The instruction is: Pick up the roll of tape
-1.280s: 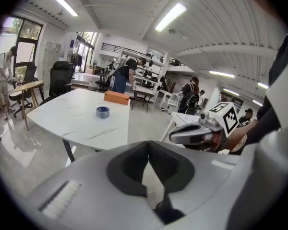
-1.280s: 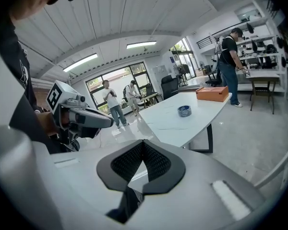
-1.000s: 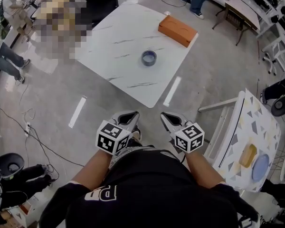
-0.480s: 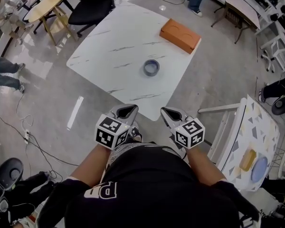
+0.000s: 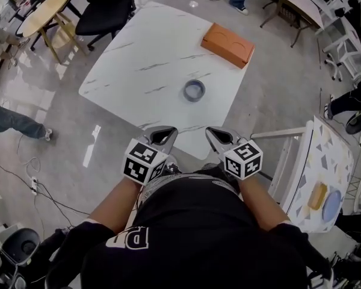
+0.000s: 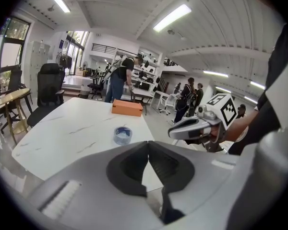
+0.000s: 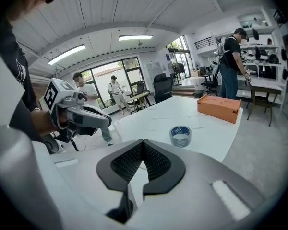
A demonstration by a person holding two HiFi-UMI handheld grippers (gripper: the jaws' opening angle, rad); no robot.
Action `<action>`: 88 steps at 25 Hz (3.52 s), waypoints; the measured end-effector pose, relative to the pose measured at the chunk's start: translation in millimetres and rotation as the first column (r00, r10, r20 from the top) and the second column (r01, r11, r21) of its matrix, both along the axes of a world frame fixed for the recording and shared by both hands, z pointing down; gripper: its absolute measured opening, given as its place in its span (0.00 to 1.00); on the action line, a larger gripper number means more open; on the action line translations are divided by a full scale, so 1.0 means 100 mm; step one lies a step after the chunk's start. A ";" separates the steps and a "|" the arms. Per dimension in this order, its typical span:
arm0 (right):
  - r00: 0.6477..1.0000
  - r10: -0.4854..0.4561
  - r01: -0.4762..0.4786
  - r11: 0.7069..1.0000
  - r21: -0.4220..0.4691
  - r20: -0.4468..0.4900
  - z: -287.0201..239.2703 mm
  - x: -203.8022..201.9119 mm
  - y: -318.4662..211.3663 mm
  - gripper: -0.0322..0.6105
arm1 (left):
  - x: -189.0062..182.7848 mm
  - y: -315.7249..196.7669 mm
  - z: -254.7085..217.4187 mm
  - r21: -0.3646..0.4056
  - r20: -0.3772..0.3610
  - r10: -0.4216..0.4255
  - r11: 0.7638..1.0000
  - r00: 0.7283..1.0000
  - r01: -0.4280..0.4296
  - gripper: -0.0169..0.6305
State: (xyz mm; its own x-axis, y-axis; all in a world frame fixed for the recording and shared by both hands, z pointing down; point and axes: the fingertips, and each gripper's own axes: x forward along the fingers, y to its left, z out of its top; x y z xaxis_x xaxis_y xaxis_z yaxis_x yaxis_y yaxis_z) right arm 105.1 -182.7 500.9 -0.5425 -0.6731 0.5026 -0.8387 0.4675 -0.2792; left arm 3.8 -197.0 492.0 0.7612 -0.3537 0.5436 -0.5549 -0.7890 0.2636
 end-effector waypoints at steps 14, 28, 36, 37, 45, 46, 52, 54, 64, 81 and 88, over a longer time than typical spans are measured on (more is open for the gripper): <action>0.998 -0.041 0.042 0.999 0.003 -0.037 0.08 -0.01 -0.37 0.05 | 0.00 -0.26 0.08 -0.015 -0.012 -0.043 0.999 0.999 0.042 0.12; 0.990 -0.129 0.128 0.992 -0.017 -0.066 0.20 0.03 -0.63 0.05 | -0.03 -0.31 0.10 -0.035 0.003 -0.146 0.989 0.989 0.146 0.12; 0.987 -0.131 0.131 0.991 -0.006 -0.094 0.25 0.03 -0.68 0.05 | -0.07 -0.30 0.13 -0.037 0.015 -0.150 0.988 0.989 0.150 0.12; 0.986 -0.136 0.136 0.991 -0.006 -0.093 0.25 0.02 -0.67 0.05 | -0.06 -0.30 0.13 -0.038 0.014 -0.148 0.988 0.989 0.149 0.12; 0.979 -0.179 0.178 0.984 -0.020 -0.099 0.29 -0.05 -0.60 0.14 | -0.05 -0.27 0.11 -0.040 0.007 -0.139 0.989 0.990 0.140 0.12; 0.978 -0.181 0.180 0.983 -0.021 -0.102 0.29 -0.06 -0.60 0.14 | -0.06 -0.26 0.11 -0.041 0.008 -0.139 0.989 0.990 0.139 0.12; 0.975 -0.180 0.179 0.984 -0.024 -0.132 0.34 -0.06 -0.60 0.14 | -0.10 -0.21 0.17 -0.053 0.010 -0.147 0.988 0.989 0.147 0.12; 0.971 -0.185 0.183 0.983 -0.025 -0.149 0.35 -0.06 -0.62 0.14 | -0.12 -0.21 0.18 -0.052 0.010 -0.147 0.988 0.989 0.148 0.12; 0.911 -0.250 0.254 0.967 -0.030 -0.328 0.51 -0.01 -0.87 0.14 | -0.25 -0.16 0.20 -0.058 0.013 -0.180 0.982 0.984 0.180 0.12; 0.714 -0.444 0.413 0.891 -0.186 -0.541 1.26 -0.02 -1.30 0.14 | -0.53 -0.05 0.29 -0.084 0.026 -0.273 0.958 0.962 0.274 0.12; 0.543 -0.560 0.522 0.809 -0.270 -0.626 1.51 -0.09 -1.37 0.14 | -0.57 -0.02 0.30 -0.091 0.034 -0.296 0.950 0.955 0.298 0.12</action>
State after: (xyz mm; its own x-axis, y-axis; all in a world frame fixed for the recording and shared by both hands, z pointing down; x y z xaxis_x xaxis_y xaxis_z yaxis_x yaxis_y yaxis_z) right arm 95.7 -320.2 651.7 -0.3154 -0.3312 0.8893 -0.3949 0.8979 0.1943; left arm -53.6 -199.0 521.9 0.6187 -0.5085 0.5989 -0.7659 -0.5601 0.3156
